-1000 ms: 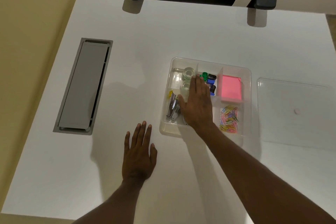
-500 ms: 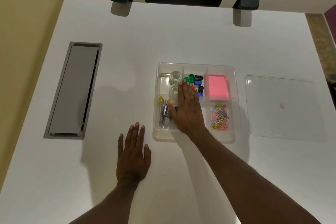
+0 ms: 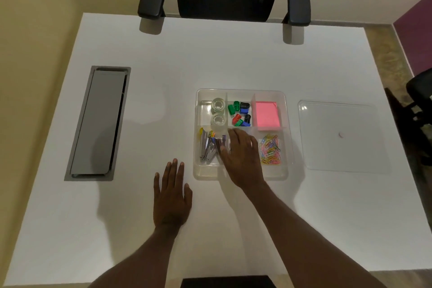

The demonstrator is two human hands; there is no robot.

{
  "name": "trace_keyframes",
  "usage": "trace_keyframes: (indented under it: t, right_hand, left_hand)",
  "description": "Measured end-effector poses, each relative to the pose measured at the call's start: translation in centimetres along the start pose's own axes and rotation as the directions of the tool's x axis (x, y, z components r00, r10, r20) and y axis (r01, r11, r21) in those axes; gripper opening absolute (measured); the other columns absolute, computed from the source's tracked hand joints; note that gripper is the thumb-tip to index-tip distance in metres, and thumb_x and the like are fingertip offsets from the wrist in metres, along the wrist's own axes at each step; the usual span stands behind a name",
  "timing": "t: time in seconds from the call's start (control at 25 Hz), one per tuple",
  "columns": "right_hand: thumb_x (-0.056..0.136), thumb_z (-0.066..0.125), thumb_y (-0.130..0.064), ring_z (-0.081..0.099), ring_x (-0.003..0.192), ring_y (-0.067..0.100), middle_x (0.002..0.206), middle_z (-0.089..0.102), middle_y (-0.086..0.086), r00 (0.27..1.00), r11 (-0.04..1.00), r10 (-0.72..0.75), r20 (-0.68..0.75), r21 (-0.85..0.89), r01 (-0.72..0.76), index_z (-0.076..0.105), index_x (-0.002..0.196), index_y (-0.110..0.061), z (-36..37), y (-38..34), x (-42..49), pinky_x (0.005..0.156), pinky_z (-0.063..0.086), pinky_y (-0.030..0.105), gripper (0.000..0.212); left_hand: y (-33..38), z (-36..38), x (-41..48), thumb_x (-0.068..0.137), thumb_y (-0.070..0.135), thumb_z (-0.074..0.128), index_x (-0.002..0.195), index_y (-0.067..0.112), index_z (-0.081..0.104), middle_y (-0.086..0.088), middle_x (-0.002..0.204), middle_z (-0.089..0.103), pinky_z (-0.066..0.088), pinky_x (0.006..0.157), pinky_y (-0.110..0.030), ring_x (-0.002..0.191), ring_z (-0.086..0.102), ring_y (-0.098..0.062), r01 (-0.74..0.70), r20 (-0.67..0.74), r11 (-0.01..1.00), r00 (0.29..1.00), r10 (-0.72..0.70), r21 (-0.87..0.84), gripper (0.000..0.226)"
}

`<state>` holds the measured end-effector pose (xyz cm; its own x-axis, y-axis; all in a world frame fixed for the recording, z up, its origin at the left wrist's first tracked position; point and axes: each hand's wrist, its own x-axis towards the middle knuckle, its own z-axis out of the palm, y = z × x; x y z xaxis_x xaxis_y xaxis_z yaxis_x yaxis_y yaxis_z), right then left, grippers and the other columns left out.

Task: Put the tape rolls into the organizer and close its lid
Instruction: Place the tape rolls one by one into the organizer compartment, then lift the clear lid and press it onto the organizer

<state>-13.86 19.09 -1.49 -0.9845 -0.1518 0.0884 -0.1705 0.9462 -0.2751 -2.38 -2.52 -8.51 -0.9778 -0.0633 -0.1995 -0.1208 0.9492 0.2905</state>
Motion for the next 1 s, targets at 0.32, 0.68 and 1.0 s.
trace_keyframes:
  t: [0.32, 0.68, 1.0]
  right_hand:
    - [0.099, 0.050, -0.031, 0.059, 0.121, 0.032, 0.127, 0.064, 0.014, 0.998, 0.997, 0.056, -0.018, -0.053, -0.057, 0.060, 0.132, -0.006, -3.3, 1.8, -6.1, 0.106, 0.047, 0.047, 0.042]
    - [0.101, 0.046, -0.035, 0.060, 0.121, 0.030, 0.131, 0.063, 0.010, 0.988, 0.992, 0.118, 0.099, -0.059, -0.112, 0.059, 0.133, -0.010, -7.4, 10.7, -8.8, 0.106, 0.044, 0.043, 0.043]
    - [0.100, 0.051, -0.031, 0.064, 0.113, 0.029, 0.120, 0.067, 0.010, 0.994, 0.994, 0.104, -0.019, -0.017, -0.105, 0.063, 0.126, -0.008, -11.0, 20.7, -8.5, 0.102, 0.049, 0.043, 0.037]
  left_hand:
    - [3.8, -4.6, -0.5, 0.113, 0.028, 0.035, 0.169, 0.013, 0.021, -0.008, 0.180, 0.012, 0.001, 0.136, -0.054, 0.168, 0.007, -0.022, 0.123, 0.145, 0.992, 0.982, -0.120, -0.007, 0.060]
    - [16.0, -2.6, -6.1, 0.105, 0.023, 0.049, 0.128, 0.014, 0.059, -0.010, 0.121, 0.060, 0.034, 0.116, -0.052, 0.120, 0.056, -0.030, 0.424, 0.059, 0.904, 0.905, -0.421, -0.053, 0.027]
    - [31.6, 0.7, -4.9, 0.109, 0.022, 0.045, 0.129, 0.018, 0.058, -0.002, 0.127, 0.061, 0.034, 0.120, -0.045, 0.126, 0.056, -0.023, 0.153, 0.048, 0.969, 0.988, -0.146, -0.195, 0.024]
